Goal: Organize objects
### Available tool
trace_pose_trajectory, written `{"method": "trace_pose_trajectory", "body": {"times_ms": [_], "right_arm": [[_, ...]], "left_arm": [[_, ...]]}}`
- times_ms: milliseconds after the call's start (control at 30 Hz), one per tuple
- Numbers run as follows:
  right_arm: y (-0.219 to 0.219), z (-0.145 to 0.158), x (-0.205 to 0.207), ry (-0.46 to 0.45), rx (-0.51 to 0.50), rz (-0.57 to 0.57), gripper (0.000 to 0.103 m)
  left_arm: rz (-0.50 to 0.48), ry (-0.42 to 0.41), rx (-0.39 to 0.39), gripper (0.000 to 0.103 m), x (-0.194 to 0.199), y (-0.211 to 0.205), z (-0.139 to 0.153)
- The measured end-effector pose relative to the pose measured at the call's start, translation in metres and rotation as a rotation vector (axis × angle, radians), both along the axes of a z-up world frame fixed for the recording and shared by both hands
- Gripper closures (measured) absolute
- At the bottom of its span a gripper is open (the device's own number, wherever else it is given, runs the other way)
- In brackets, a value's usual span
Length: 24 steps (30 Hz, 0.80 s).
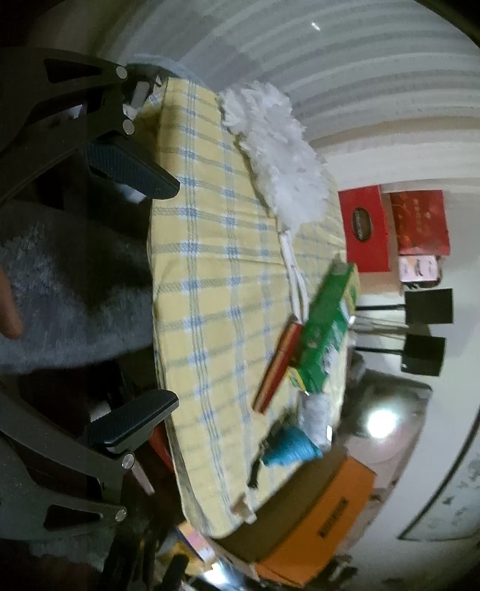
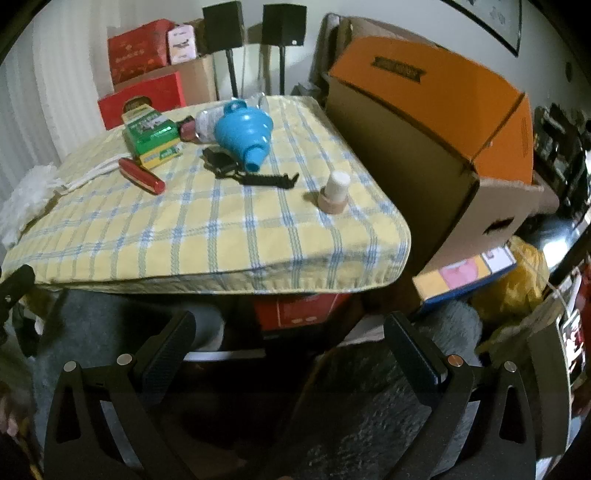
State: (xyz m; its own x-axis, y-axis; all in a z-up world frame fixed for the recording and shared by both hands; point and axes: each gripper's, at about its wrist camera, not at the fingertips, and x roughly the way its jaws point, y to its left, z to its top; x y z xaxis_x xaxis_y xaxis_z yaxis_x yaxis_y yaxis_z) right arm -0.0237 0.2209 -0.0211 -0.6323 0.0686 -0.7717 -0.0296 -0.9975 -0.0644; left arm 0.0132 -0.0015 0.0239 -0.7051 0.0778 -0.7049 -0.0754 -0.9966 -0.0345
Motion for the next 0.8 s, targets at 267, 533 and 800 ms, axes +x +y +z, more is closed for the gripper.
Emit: {"method": "trace_pose_trajectory", "body": {"times_ms": [267,533,800], "right_arm": [[-0.009,0.034,0.013,0.083,0.041,0.028,0.0],[-0.015,0.087,0.028,0.176,-0.023,0.041,0.0],[-0.048,0.171,0.055,0.265,0.129,0.012,0.0]], "left_arm": [[-0.016,0.062,0.058,0.0,0.012,-0.008,0.031],[-0.111,0.117,0.1,0.0,0.027,-0.017,0.066],[-0.301,0.107,0.412,0.0,0.038,-0.042,0.126]]}}
